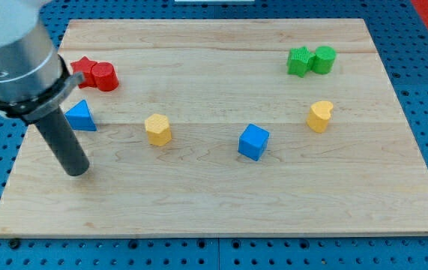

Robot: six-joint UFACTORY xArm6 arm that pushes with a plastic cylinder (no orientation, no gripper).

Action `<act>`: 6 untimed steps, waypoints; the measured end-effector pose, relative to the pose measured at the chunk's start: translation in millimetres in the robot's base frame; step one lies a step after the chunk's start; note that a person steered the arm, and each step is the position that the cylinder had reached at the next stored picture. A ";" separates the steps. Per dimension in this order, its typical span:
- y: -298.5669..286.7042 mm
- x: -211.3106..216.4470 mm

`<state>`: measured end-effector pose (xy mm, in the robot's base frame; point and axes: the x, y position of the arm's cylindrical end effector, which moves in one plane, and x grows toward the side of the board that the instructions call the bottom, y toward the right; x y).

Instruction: Push the blue triangle at bottom left to the yellow hexagon

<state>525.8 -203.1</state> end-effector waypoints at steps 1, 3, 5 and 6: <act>-28.0 -10.4; -56.5 -97.4; -47.0 -113.8; -28.2 -109.7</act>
<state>416.1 -231.3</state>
